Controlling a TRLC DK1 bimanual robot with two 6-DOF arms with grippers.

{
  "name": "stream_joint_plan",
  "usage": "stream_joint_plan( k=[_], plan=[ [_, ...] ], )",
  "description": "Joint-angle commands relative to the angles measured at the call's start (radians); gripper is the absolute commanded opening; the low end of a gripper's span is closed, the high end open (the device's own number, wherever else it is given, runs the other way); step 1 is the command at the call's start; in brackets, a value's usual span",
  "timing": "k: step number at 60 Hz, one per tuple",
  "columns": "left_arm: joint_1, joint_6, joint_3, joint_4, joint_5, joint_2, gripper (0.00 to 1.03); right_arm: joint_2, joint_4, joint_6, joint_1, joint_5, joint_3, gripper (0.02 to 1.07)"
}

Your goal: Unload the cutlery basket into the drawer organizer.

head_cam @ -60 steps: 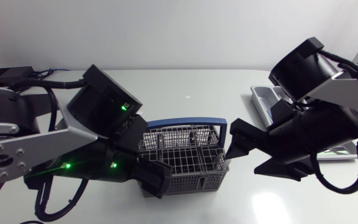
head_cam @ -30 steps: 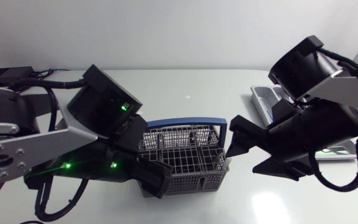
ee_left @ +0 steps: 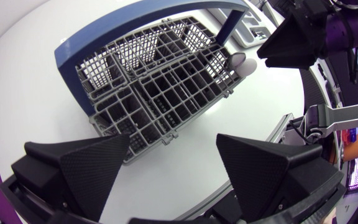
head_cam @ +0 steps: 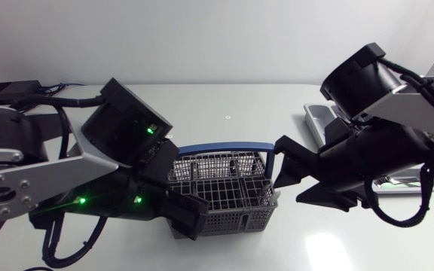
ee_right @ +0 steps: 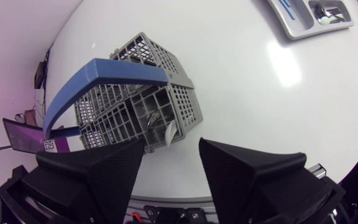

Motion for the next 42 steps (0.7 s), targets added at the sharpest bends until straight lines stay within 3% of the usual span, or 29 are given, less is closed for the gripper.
stream_joint_plan(
  k=[1,29,38,42],
  plan=[
    [-0.007,-0.018,-0.008,0.003,-0.002,0.017,0.98,0.016,0.016,0.031,0.0,0.006,-0.032,0.61],
    [-0.004,-0.017,-0.011,0.003,-0.002,0.016,0.98,-0.001,0.077,0.025,0.011,0.005,-0.084,0.38],
    [-0.004,-0.017,-0.013,0.003,-0.002,0.017,0.98,-0.007,0.082,0.02,0.023,0.005,-0.098,0.37],
    [-0.004,-0.018,-0.013,0.004,-0.003,0.017,0.98,-0.012,0.107,0.022,0.026,0.018,-0.107,0.3]
  ],
)
